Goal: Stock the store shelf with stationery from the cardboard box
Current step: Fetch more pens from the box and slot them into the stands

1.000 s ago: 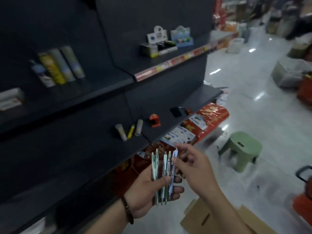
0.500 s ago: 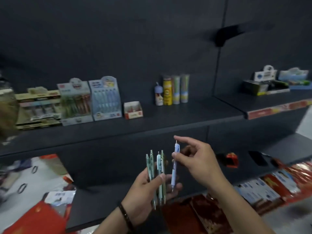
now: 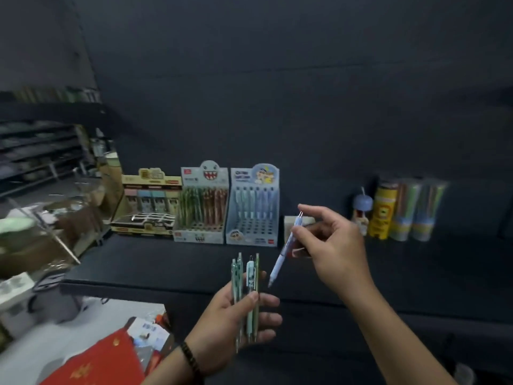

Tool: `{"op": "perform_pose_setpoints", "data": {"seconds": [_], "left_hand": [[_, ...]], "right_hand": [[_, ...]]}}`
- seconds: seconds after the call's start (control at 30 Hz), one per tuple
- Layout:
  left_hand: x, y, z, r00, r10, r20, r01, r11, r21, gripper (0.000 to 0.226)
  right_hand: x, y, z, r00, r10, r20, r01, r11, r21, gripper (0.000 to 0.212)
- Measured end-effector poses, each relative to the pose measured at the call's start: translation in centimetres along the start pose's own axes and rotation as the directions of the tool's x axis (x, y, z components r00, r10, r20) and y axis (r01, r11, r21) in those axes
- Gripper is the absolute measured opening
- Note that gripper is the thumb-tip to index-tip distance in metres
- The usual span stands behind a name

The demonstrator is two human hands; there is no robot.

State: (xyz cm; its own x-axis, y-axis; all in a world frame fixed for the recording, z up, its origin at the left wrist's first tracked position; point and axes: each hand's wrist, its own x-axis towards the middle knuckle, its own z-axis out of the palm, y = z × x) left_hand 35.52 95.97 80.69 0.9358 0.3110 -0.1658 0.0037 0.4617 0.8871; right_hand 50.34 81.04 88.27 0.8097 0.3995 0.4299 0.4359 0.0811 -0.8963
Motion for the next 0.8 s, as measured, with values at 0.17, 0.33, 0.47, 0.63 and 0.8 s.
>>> {"op": "perform_pose_setpoints", "data": {"seconds": [0.17,0.33,0.47,0.63,0.8], "left_hand": [[5.4,3.8,-2.6,0.99,0.074,-0.121,-0.073,0.997,0.017,0.027],[10.5,6.3,-6.3,0.983,0.124,-0.135,-0.121,0.992,0.032,0.021],[14.3,8.2,-9.3,0.994,0.09,-0.056,-0.088,0.995,0.035,0.025],[18.1,9.5,-11.5,0.998,0.013,0.058,-0.011,1.0,-0.028,0.028],[21.1,9.8,-11.9,0.989,0.122,0.083,-0.122,0.992,-0.011,0.036]], "right_hand": [[8.2,2.4,2.9,0.997,-0.074,-0.034,0.069,0.99,-0.127,0.026],[14.0,5.5,6.2,0.987,-0.153,-0.053,0.134,0.957,-0.257,0.026],[17.0,7.4,9.2,0.973,-0.204,-0.111,0.144,0.905,-0.399,0.029],[19.2,8.1,12.4,0.956,-0.236,-0.174,0.107,0.832,-0.545,0.028],[20.7,9.2,13.6,0.962,-0.192,-0.194,0.039,0.8,-0.599,0.025]]}}
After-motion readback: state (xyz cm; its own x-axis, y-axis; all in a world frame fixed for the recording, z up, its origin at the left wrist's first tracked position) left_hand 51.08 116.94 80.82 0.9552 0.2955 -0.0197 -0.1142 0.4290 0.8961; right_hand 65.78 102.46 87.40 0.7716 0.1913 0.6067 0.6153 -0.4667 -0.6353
